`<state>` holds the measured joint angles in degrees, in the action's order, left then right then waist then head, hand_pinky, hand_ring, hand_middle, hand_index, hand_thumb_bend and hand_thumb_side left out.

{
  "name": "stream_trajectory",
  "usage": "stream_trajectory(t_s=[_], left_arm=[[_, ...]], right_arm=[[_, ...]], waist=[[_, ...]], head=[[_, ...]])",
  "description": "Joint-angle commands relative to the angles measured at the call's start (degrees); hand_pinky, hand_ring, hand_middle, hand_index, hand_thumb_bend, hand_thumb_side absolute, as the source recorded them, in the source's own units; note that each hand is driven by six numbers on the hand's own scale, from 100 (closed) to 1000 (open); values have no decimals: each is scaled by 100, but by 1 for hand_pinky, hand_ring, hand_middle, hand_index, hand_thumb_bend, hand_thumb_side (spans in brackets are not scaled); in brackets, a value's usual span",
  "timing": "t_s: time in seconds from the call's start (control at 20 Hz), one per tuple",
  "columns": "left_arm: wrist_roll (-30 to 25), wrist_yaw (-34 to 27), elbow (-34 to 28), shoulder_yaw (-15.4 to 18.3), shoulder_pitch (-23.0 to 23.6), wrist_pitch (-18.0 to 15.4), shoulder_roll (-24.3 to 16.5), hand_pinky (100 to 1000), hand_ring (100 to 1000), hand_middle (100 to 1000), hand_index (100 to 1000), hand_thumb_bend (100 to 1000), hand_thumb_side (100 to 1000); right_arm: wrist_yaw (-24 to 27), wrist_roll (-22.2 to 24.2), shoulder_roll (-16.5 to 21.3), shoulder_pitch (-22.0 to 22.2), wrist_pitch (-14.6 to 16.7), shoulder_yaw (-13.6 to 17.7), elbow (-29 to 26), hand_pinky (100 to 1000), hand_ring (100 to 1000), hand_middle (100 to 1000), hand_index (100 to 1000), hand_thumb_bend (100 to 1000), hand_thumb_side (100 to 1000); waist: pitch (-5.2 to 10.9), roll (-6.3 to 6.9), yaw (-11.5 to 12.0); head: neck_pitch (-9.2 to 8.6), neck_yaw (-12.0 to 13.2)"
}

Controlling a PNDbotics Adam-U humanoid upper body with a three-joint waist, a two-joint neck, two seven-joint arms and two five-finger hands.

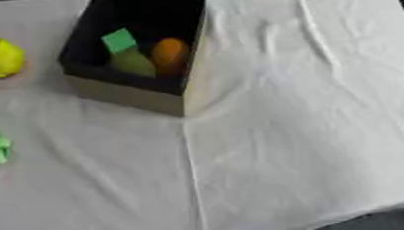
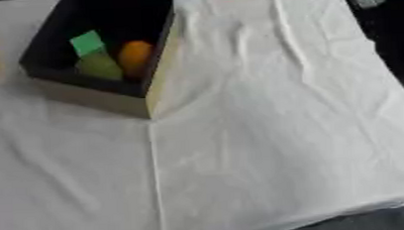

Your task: Pick up objects on the table and place them in the box.

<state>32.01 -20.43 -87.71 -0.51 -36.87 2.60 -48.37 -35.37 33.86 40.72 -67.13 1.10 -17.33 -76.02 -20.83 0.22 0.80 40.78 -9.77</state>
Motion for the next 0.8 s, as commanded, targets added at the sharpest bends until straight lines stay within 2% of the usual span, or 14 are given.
stream_trajectory(t_s=[0.05,0.45,0.8], left_arm=[[-29,10,-131,27,-134,-12,-191,846,785,757,900,392,767],[-40,38,-566,43,-299,-54,-148,847,789,761,902,403,757],[30,21,-779,96,-390,-53,-116,847,791,763,902,407,754]], right_arm=[[28,194,-307,-361,74,-73,12,811,742,481,617,222,100],[-275,305,-1383,-861,290,-165,702,816,747,485,623,178,100],[-636,328,-1868,-947,472,-167,1317,821,756,499,637,208,100]], waist=[[157,5,38],[103,-68,299],[41,-152,475]], head=[[-36,-56],[-196,-345],[-230,-548]])
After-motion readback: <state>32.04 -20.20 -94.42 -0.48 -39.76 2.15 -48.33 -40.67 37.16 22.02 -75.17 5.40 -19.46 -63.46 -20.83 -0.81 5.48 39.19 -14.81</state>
